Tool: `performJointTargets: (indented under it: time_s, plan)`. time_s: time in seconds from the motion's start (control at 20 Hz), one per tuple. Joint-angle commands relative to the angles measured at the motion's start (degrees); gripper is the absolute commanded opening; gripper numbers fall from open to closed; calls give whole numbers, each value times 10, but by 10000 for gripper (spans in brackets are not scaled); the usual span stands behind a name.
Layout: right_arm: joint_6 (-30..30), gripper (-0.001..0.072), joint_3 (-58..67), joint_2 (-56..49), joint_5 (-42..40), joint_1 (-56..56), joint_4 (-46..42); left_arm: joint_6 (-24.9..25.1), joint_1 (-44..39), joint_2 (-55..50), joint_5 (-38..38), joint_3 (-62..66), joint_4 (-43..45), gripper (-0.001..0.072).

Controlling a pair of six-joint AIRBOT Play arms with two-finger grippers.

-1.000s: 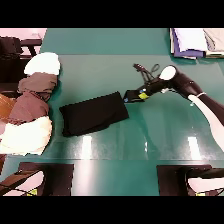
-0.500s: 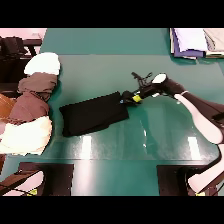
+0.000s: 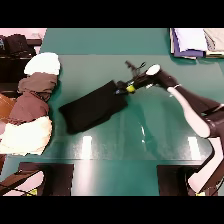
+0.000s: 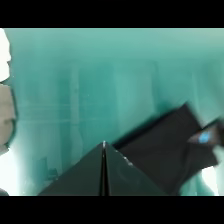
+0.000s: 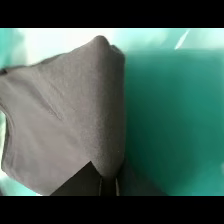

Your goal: Fold the shirts.

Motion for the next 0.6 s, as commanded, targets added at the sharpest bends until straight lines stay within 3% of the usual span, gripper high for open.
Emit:
performJointTargets:
  time_s: [0.0,0.25,0.55]
  plan:
    - [38,17,-17,80,-5,-99,-110,2,-28,0,-2,0,1,25]
    - [103,17,-139,251,-8,-329,-256,1,-118,0,56,0,3,26]
    - [127,17,-282,394,-23,-624,-268,-4,-160,0,92,0,0,26]
